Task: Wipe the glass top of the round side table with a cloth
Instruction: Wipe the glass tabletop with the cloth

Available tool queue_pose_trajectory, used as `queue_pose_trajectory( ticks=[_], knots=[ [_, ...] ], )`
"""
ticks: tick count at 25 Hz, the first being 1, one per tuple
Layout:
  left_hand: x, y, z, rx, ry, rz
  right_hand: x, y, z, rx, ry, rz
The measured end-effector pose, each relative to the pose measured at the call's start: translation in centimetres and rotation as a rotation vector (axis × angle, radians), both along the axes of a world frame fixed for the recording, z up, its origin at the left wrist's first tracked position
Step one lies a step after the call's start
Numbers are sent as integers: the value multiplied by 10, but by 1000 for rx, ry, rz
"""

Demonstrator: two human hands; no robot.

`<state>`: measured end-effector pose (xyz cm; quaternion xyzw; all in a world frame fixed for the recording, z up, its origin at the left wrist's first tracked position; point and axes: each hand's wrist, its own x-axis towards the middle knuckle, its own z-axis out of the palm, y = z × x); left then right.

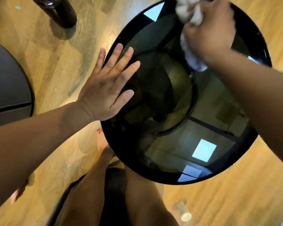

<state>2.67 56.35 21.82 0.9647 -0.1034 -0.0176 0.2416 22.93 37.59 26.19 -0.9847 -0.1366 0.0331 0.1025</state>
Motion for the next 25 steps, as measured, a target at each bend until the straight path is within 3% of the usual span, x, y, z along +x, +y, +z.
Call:
queue_pose_trajectory(
  ticks=[2,4,8,10,13,15,18,21,23,25],
  knots=[
    [-2,1,2,-35,7,27,5,23,-2,64,4,-200],
    [-1,2,6,-147,13,109,-53,49,-5,12,34,-158],
    [-5,20,11,-342,96,158,-213,70,10,105,336,332],
    [-10,22,10,-403,177,132,-209,56,9,-9,474,677],
    [-6,18,10,-501,199,198,-146,47,3,-112,352,1064],
    [-2,18,13,-540,202,291,-105,60,2,-59,175,928],
    [-1,17,15,-465,207,307,-22,58,-14,-40,31,274],
    [-7,23,14,-417,202,299,49,4,-20,66,45,-346],
    [-15,26,13,-429,189,327,51,-10,-17,128,18,-447],
    [-24,25,14,-462,178,364,21,17,-19,2,-2,-314]
  ],
)
